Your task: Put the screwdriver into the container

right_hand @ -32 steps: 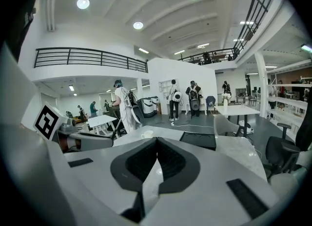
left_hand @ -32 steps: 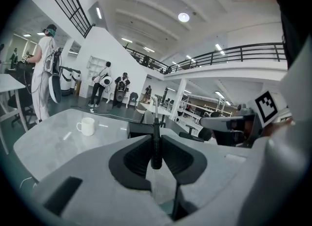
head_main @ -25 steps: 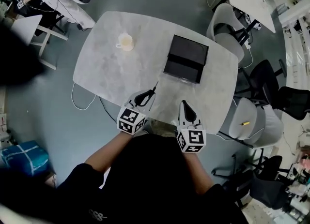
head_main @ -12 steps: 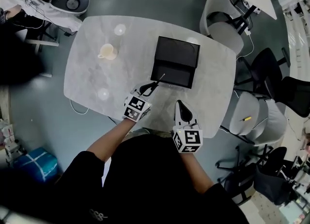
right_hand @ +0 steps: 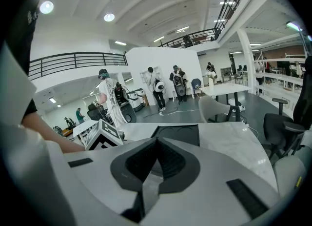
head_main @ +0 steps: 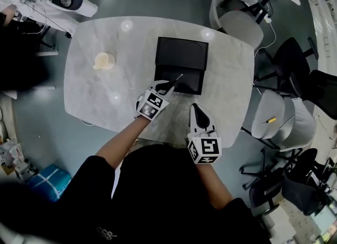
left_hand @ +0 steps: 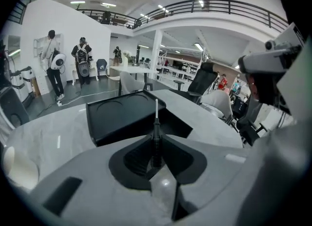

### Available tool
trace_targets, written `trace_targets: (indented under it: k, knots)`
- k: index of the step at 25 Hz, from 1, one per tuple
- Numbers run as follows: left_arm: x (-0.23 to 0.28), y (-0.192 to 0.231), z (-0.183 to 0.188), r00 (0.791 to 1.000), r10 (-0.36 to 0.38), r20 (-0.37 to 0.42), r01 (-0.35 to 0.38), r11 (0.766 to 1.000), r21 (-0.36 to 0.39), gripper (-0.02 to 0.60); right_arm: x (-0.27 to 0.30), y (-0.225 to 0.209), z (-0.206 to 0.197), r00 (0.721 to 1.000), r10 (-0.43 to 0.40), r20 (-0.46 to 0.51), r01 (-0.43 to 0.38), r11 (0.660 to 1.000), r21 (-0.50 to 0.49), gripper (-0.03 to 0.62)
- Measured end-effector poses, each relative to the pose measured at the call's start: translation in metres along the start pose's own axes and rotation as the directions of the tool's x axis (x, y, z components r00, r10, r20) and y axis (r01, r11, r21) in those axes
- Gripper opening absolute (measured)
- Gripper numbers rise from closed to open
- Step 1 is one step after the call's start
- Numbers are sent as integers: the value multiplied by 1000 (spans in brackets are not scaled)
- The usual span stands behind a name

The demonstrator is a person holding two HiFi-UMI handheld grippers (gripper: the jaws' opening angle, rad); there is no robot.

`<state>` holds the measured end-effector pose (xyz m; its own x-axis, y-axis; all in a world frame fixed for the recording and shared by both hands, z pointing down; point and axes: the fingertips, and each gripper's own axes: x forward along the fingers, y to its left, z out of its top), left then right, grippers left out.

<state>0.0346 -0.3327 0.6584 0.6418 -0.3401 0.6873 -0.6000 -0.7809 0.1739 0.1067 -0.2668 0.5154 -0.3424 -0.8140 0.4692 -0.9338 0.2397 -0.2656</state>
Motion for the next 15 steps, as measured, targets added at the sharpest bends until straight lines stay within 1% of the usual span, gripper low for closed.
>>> trace_targets:
  k: [3, 6, 8, 9, 10, 12, 15]
  knots:
    - [19, -2, -9, 997, -47, -62, 48, 999, 20, 74, -1, -15, -6, 999, -36, 1, 36, 999, 20, 11]
    - [27, -9, -38, 987, -68, -149, 78, 995, 65, 74, -13, -21, -19, 997, -79, 4, 79, 996, 48, 11]
    - [34, -8, -52, 974, -47, -223, 82, 985, 150, 74, -16, -29, -23, 995, -102, -1, 102, 993, 65, 11]
    - [42, -4, -55, 965, -30, -261, 84, 976, 200, 74, -14, -37, -22, 994, -112, -4, 112, 991, 70, 11]
    - [51, 1, -56, 956, -18, -292, 89, 968, 233, 74, -10, -47, -19, 993, -120, -7, 120, 990, 72, 11]
    - [68, 11, -54, 945, -12, -327, 99, 963, 249, 74, -4, -66, -13, 991, -134, -9, 135, 988, 76, 11]
    - [77, 14, -52, 936, -2, -352, 107, 955, 277, 74, -6, -84, -14, 987, -161, -15, 162, 983, 85, 11]
